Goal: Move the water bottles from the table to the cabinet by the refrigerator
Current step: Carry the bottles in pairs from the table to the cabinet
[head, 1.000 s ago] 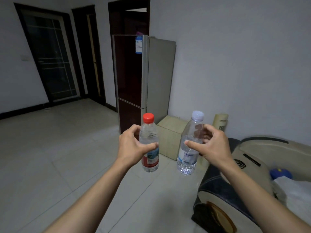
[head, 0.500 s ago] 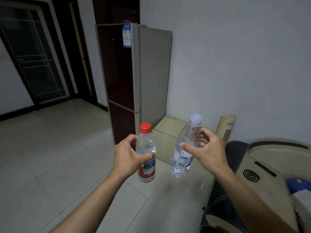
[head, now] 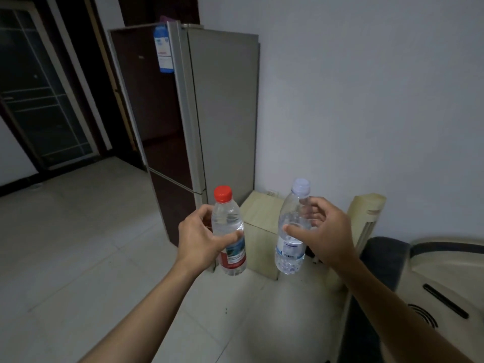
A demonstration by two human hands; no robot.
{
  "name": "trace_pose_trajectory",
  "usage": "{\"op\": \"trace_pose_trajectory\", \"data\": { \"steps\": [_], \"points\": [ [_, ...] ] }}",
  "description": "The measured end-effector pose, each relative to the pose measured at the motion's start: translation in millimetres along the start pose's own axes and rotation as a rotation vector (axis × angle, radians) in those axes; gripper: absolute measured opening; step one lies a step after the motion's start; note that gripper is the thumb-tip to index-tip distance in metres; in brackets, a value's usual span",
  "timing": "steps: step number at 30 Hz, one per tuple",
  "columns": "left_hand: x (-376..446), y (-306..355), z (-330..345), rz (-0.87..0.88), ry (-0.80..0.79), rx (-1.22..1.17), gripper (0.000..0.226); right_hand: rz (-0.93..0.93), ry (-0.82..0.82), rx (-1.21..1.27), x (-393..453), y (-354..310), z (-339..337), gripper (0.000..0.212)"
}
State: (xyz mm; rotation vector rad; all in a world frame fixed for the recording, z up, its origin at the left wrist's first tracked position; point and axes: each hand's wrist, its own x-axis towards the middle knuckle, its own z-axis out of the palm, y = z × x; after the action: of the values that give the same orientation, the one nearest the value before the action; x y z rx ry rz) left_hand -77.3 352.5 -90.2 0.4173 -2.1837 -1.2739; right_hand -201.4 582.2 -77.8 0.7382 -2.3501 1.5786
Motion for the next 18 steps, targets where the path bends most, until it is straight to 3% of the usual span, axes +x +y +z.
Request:
{"op": "trace_pose_trajectory", "data": {
  "steps": [11,18],
  "points": [
    [168,-63,34,-0.051,-0.051,-0.126,0.046,-0.077,0.027,-0.137,143,47,74,0.059],
    [284,-92,54,-0.053,-0.112,-0.186,0.044,-0.022,0.083,-0.156,229,70,116,0.06]
  ]
}}
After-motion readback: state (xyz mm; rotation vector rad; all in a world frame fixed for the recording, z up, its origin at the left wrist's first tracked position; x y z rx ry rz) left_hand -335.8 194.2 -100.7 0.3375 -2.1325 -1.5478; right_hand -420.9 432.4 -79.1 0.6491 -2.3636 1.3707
